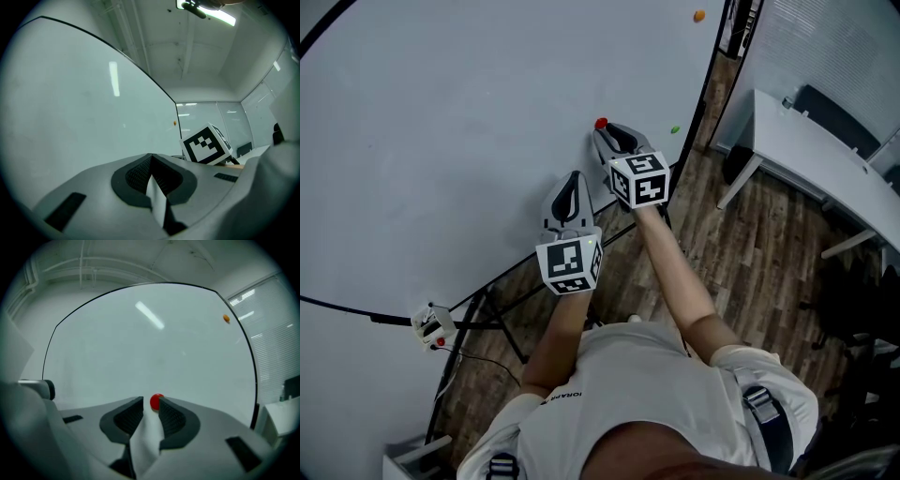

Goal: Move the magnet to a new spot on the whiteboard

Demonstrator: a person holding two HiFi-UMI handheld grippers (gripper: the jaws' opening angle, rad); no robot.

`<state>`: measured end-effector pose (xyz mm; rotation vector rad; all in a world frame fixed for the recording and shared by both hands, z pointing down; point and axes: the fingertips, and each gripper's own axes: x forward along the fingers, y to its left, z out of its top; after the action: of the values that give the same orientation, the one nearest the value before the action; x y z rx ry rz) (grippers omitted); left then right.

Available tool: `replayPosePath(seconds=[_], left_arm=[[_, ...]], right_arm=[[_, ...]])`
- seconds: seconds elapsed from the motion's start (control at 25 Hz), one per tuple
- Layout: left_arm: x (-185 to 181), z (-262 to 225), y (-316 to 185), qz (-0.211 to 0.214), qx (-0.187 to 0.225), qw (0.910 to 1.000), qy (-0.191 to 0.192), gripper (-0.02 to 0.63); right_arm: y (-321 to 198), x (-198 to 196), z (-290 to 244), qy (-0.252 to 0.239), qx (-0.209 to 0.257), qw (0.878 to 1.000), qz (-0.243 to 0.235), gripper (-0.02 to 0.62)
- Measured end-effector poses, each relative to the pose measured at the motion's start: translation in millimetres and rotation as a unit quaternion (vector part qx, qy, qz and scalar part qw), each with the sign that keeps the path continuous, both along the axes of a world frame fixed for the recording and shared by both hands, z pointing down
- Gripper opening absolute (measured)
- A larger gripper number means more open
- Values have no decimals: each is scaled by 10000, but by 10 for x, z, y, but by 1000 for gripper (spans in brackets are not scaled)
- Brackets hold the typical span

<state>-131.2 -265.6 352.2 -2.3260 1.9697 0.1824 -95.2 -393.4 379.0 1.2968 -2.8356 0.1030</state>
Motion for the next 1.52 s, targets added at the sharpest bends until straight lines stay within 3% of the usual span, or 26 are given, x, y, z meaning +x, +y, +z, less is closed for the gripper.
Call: replayPosePath(seconds=[1.52], left_arm=[[-16,14,-71,1,6,10000,36,3]], right_arm=[[-238,-28,57,188,-20,9996,219,126]])
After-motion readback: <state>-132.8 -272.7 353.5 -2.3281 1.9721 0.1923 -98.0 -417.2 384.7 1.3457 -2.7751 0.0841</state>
